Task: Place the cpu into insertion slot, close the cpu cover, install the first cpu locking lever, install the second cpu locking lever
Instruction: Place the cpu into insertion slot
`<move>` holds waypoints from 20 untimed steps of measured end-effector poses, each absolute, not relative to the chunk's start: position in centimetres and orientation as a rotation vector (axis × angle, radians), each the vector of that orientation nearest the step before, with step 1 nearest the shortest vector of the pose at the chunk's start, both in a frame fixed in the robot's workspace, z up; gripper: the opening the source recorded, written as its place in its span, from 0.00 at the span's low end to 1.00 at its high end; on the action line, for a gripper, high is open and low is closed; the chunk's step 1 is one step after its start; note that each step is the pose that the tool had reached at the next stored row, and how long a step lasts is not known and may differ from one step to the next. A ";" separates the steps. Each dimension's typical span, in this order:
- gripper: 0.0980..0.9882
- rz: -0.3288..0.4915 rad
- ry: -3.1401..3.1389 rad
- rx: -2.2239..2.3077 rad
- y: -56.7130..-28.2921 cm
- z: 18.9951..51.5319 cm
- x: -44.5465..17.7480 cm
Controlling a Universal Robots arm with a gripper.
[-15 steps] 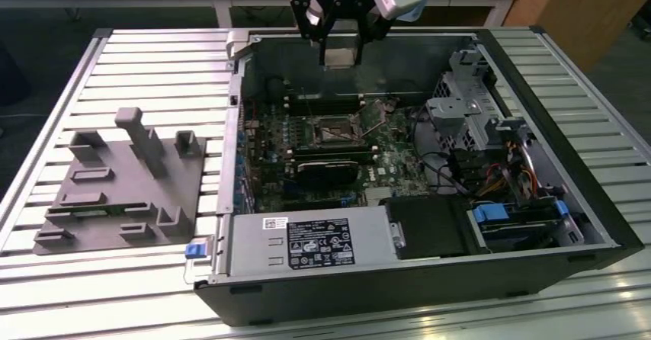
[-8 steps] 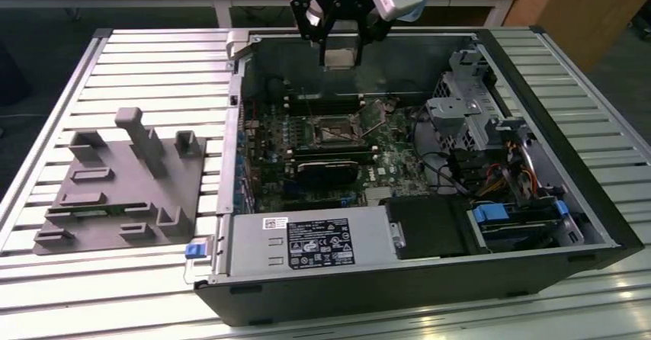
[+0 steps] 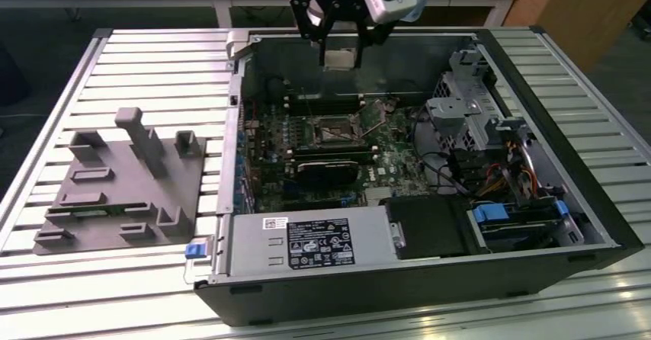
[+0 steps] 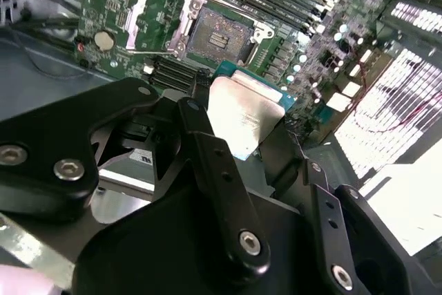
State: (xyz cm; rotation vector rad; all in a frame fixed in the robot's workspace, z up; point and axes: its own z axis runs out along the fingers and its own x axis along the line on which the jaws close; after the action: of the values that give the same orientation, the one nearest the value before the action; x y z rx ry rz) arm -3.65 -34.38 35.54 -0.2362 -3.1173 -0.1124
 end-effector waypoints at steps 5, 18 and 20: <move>0.50 -0.113 -3.107 -0.376 -34.4 35.0 -3.7; 0.50 -0.114 -3.049 -0.743 -34.4 33.4 -3.7; 0.50 -0.114 -3.036 -0.796 -34.4 33.2 -3.7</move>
State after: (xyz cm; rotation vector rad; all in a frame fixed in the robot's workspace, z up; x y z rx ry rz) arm -3.65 -34.39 33.22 -0.7962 -3.0364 -0.1143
